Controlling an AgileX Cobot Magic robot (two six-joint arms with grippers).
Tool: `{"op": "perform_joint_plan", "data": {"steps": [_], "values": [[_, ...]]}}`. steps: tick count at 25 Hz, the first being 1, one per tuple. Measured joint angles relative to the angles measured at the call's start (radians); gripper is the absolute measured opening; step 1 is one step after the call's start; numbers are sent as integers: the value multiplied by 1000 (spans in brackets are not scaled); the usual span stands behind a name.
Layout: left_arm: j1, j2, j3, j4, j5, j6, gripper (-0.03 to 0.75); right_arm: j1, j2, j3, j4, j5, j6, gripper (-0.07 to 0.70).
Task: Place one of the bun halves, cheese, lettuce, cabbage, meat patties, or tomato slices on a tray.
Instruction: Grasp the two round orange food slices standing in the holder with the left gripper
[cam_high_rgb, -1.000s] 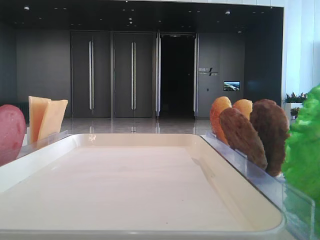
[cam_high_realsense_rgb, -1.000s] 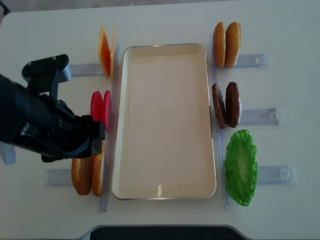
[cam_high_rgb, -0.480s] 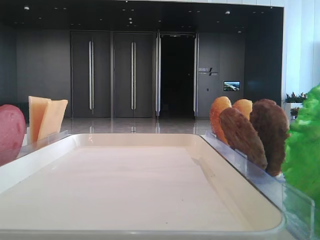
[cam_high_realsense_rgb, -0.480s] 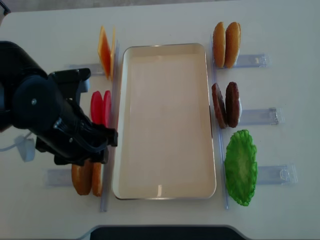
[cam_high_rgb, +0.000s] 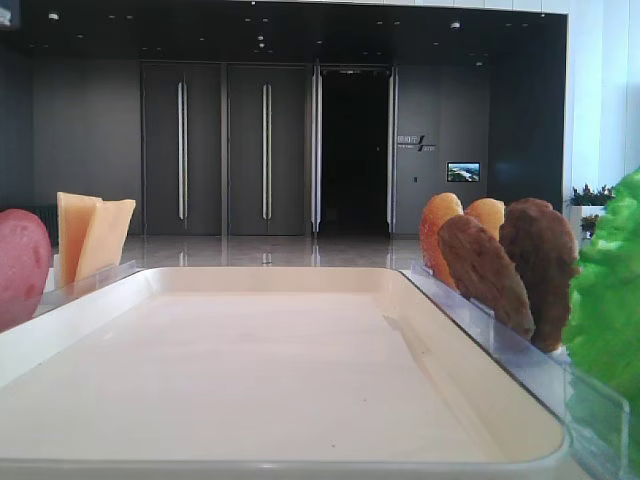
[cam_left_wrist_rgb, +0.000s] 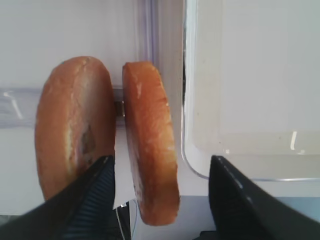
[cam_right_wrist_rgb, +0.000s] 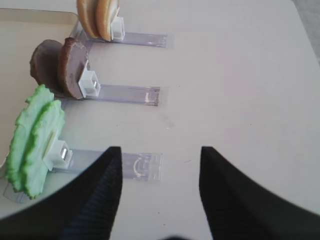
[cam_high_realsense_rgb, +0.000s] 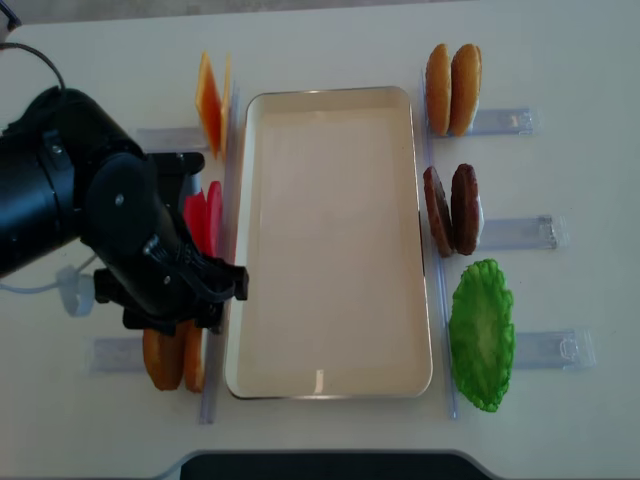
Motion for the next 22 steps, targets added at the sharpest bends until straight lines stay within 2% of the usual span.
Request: {"op": "perform_joint_plan", "data": {"steps": [6,22], "values": [[0,37,0,10,-28,8,454,0,0,0,1,0,0,369],[0,83,-1,-1,-37,45,454,0,0,0,2,0,0,369]]}}
